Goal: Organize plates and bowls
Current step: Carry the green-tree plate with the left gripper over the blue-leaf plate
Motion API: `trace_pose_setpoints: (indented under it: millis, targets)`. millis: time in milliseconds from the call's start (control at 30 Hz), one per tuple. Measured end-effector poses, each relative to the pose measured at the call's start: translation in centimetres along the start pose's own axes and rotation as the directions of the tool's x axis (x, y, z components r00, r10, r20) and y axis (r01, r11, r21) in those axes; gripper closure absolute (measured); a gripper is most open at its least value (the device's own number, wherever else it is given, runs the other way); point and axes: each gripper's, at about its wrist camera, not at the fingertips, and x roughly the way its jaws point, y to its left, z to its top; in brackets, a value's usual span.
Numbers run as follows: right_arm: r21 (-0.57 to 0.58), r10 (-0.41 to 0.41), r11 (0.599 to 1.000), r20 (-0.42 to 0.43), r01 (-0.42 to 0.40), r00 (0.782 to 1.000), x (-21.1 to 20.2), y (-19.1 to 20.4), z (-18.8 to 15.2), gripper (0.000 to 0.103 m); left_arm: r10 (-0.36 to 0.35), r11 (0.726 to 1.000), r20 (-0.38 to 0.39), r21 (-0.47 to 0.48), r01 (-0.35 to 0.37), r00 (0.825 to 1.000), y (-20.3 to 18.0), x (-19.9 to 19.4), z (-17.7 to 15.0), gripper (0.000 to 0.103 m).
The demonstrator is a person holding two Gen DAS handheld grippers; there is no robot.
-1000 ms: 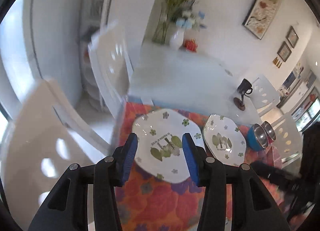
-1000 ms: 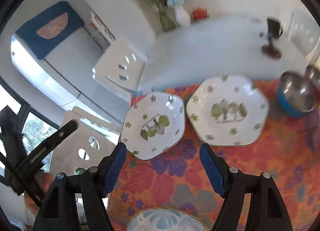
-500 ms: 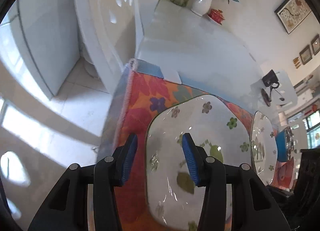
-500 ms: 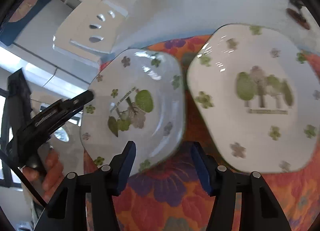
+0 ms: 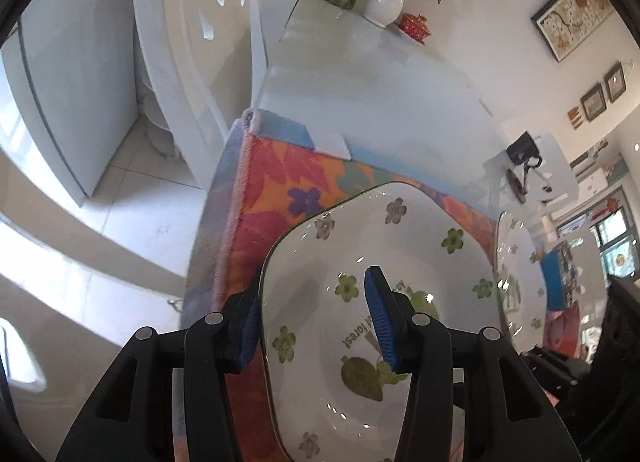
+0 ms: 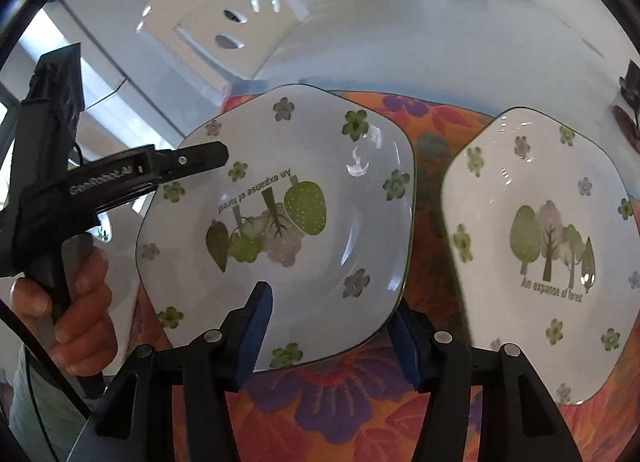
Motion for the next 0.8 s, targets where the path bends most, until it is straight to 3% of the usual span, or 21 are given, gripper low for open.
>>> trace_pose_setpoints:
  millis: [167, 300, 433, 533, 633, 700, 767, 800]
  targets:
    - [-0.039, 0.032, 0.999, -0.042, -0.034, 0.999, -0.2, 2.1, -1.3, 0.047, 0.046, 0.999, -0.011, 0.009, -0.046, 0.999, 0.9, -2.0, -1.6, 0.059]
    - [-0.077, 0.105, 0.991, -0.1, -0.113, 0.99, -0.2, 2.9, -3.5, 0.048, 0.026, 0.999, -0.028, -0.029, -0.027, 0.999, 2.0, -2.9, -3.4, 0.059]
    - [-0.086, 0.07, 0.993, -0.075, -0.076, 0.995, 0.0, 1.7, -3.5, 0.048, 0.025, 0.999, -0.018, -0.048, -0.025, 1.0, 2.3, -3.5, -4.4, 0.059]
    - [-0.053, 0.091, 0.994, -0.042, -0.093, 0.995, 0.4, 0.2, -2.2, 0.048, 0.013, 0.998, -0.019, -0.058, -0.014, 1.0, 2.1, -3.2, -4.9, 0.059]
    - [-0.045, 0.124, 0.991, -0.059, -0.127, 0.99, 2.3, 0.2, -1.0, 0.048, 0.059, 0.997, -0.016, -0.045, -0.06, 0.998, 1.3, -2.7, -5.1, 0.059]
    - [-0.088, 0.106, 0.99, -0.046, -0.109, 0.993, 2.3, 1.6, -0.6, 0.046, 0.096, 0.994, -0.01, -0.043, -0.096, 0.995, 0.7, -2.9, -5.1, 0.058]
    - [-0.118, 0.041, 0.992, -0.043, -0.045, 0.998, 2.4, 2.7, -0.7, 0.047, 0.084, 0.994, 0.004, -0.063, -0.084, 0.996, 0.7, -3.7, -5.4, 0.058]
    - [-0.108, 0.049, 0.993, -0.045, -0.054, 0.998, 2.3, 2.7, -0.8, 0.047, 0.077, 0.995, 0.009, -0.07, -0.076, 0.997, 0.6, -4.1, -5.6, 0.058]
